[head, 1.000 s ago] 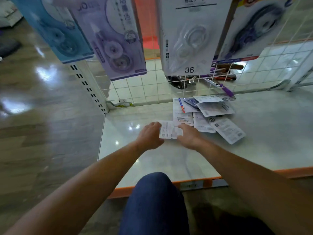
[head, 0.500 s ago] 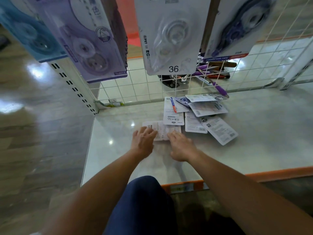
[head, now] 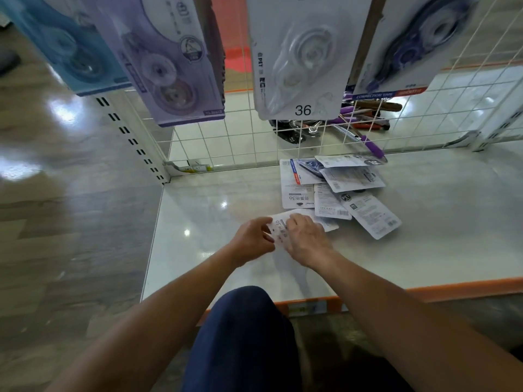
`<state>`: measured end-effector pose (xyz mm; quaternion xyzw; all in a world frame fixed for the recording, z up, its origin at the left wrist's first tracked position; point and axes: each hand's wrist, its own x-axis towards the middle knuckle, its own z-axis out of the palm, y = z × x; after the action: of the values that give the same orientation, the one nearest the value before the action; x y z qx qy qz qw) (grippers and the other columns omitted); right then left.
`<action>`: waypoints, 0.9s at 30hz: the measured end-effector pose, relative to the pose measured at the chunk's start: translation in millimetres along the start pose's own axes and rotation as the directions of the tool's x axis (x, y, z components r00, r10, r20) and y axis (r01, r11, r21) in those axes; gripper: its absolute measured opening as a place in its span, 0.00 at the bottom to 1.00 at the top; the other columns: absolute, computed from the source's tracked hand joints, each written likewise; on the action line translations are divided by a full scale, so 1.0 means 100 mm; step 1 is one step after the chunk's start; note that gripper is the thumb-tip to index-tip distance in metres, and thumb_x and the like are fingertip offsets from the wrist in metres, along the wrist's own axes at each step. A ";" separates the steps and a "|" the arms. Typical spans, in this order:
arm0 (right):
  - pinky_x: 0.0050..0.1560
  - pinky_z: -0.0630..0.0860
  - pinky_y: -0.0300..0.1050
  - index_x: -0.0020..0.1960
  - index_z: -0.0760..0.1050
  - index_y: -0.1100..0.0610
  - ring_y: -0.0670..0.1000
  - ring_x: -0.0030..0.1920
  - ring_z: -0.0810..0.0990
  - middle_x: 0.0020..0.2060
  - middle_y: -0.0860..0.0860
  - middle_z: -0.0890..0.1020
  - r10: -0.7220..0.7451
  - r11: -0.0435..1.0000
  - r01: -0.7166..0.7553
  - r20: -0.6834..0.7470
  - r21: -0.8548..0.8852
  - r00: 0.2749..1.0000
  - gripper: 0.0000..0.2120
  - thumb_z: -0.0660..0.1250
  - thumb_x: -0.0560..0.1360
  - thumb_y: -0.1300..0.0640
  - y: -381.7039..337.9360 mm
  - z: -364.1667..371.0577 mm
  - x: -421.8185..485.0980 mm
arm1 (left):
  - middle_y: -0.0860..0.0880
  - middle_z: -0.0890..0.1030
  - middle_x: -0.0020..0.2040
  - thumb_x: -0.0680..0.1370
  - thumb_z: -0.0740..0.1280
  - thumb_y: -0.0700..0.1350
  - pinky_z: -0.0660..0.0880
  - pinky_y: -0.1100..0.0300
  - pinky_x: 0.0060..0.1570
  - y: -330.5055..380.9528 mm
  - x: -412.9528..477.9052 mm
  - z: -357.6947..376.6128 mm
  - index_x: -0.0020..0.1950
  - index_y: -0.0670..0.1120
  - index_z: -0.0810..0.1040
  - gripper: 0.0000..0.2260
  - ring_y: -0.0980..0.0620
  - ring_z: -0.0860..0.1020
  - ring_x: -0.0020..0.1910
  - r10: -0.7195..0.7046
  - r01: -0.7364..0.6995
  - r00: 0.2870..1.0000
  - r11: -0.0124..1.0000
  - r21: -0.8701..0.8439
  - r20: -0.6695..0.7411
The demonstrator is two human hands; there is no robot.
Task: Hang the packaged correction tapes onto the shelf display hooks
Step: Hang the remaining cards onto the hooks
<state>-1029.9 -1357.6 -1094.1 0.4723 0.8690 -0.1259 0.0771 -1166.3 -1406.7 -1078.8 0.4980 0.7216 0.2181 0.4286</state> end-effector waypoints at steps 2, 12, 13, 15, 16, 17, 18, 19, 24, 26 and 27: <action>0.58 0.69 0.50 0.64 0.67 0.56 0.55 0.61 0.71 0.60 0.54 0.72 -0.048 0.999 0.048 -0.042 -0.011 0.998 0.15 0.60 0.78 0.59 -0.07 0.00 -0.07 | 0.47 0.80 0.51 0.71 0.71 0.31 0.80 0.58 0.51 0.02 -0.10 0.00 0.68 0.40 0.72 0.26 0.49 0.80 0.50 -0.056 0.056 0.998 0.993 -0.108 0.003; 0.43 0.75 0.48 0.41 0.73 0.54 0.56 0.44 0.77 0.39 0.54 0.78 0.071 0.703 -0.024 -0.036 0.711 0.997 0.10 0.59 0.80 0.57 -0.38 -1.04 -0.35 | 0.49 0.75 0.59 0.72 0.74 0.40 0.77 0.57 0.51 0.06 -0.76 -0.35 0.73 0.51 0.60 0.34 0.50 0.76 0.57 -0.091 0.019 0.985 0.905 -0.425 -0.149; 0.49 0.77 0.54 0.45 0.75 0.57 0.59 0.48 0.78 0.44 0.57 0.79 0.072 0.622 -0.046 0.002 0.782 0.997 0.08 0.60 0.80 0.56 -0.43 -1.12 -0.37 | 0.48 0.76 0.60 0.73 0.73 0.40 0.78 0.57 0.50 0.08 -0.82 -0.39 0.70 0.49 0.64 0.30 0.50 0.77 0.57 -0.080 0.001 0.987 0.876 -0.483 -0.143; 0.56 0.76 0.61 0.52 0.76 0.62 0.63 0.54 0.79 0.51 0.63 0.80 0.080 0.483 -0.084 0.051 0.871 0.995 0.09 0.62 0.79 0.57 -0.56 -1.28 -0.43 | 0.45 0.79 0.58 0.74 0.72 0.39 0.79 0.55 0.52 0.13 -0.95 -0.49 0.65 0.45 0.71 0.21 0.48 0.80 0.55 -0.030 -0.031 0.995 0.812 -0.583 -0.096; 0.57 0.75 0.62 0.52 0.76 0.63 0.64 0.54 0.79 0.52 0.64 0.80 0.079 0.422 -0.092 0.064 0.902 0.995 0.09 0.62 0.79 0.58 -0.61 -1.33 -0.45 | 0.43 0.80 0.57 0.75 0.71 0.38 0.79 0.53 0.53 0.14 -1.01 -0.55 0.63 0.43 0.73 0.18 0.46 0.81 0.54 0.007 -0.050 0.997 0.784 -0.619 -0.072; 0.57 0.76 0.60 0.50 0.76 0.62 0.63 0.52 0.79 0.51 0.64 0.80 0.067 0.372 -0.086 0.066 0.924 0.996 0.07 0.62 0.79 0.59 -0.68 -1.40 -0.48 | 0.42 0.82 0.55 0.75 0.70 0.38 0.79 0.51 0.55 0.15 -1.08 -0.60 0.61 0.42 0.74 0.15 0.45 0.82 0.54 0.041 -0.074 0.997 0.764 -0.641 -0.067; 0.55 0.76 0.57 0.47 0.77 0.60 0.60 0.49 0.79 0.47 0.61 0.80 0.045 0.321 -0.075 0.064 0.944 0.997 0.06 0.62 0.79 0.61 -0.74 -1.45 -0.49 | 0.42 0.83 0.53 0.75 0.70 0.38 0.79 0.50 0.55 0.15 -1.13 -0.66 0.59 0.41 0.75 0.14 0.45 0.82 0.53 0.059 -0.098 0.995 0.757 -0.646 -0.082; 0.51 0.76 0.54 0.44 0.76 0.57 0.57 0.46 0.78 0.44 0.58 0.80 0.020 0.275 -0.058 0.055 0.960 0.998 0.07 0.61 0.79 0.61 -0.81 -1.51 -0.50 | 0.43 0.83 0.52 0.75 0.70 0.38 0.79 0.50 0.56 0.16 -1.19 -0.73 0.58 0.41 0.76 0.12 0.45 0.82 0.52 0.063 -0.116 0.992 0.755 -0.646 -0.105; 0.48 0.77 0.50 0.44 0.77 0.54 0.54 0.48 0.79 0.44 0.54 0.81 -0.019 0.210 0.024 -0.020 0.977 1.000 0.08 0.62 0.79 0.60 -1.17 -1.76 -0.54 | 0.46 0.85 0.49 0.74 0.72 0.41 0.78 0.49 0.57 0.18 -1.43 -1.05 0.56 0.45 0.78 0.11 0.47 0.83 0.50 0.028 -0.184 0.969 0.746 -0.640 -0.247; 0.55 0.77 0.55 0.44 0.78 0.53 0.57 0.52 0.80 0.46 0.54 0.82 -0.025 0.207 0.070 -0.067 0.976 0.997 0.07 0.63 0.79 0.59 -1.30 -1.85 -0.59 | 0.45 0.84 0.50 0.73 0.72 0.41 0.78 0.50 0.55 0.20 -1.53 -1.16 0.56 0.45 0.78 0.12 0.45 0.83 0.51 0.054 -0.240 0.953 0.732 -0.637 -0.297; 0.57 0.76 0.56 0.43 0.79 0.52 0.56 0.52 0.80 0.45 0.53 0.82 -0.034 0.196 0.100 -0.096 0.975 0.995 0.08 0.64 0.79 0.59 -1.36 -1.90 -0.63 | 0.45 0.85 0.49 0.72 0.73 0.41 0.79 0.52 0.54 0.23 -1.59 -1.21 0.56 0.44 0.78 0.13 0.45 0.83 0.50 0.081 -0.278 0.943 0.723 -0.632 -0.322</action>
<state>-1113.2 -1423.3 -876.5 0.3792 0.6147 -0.6379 -0.2673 -1233.4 -1527.8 -932.9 0.3439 0.5943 0.5695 0.4520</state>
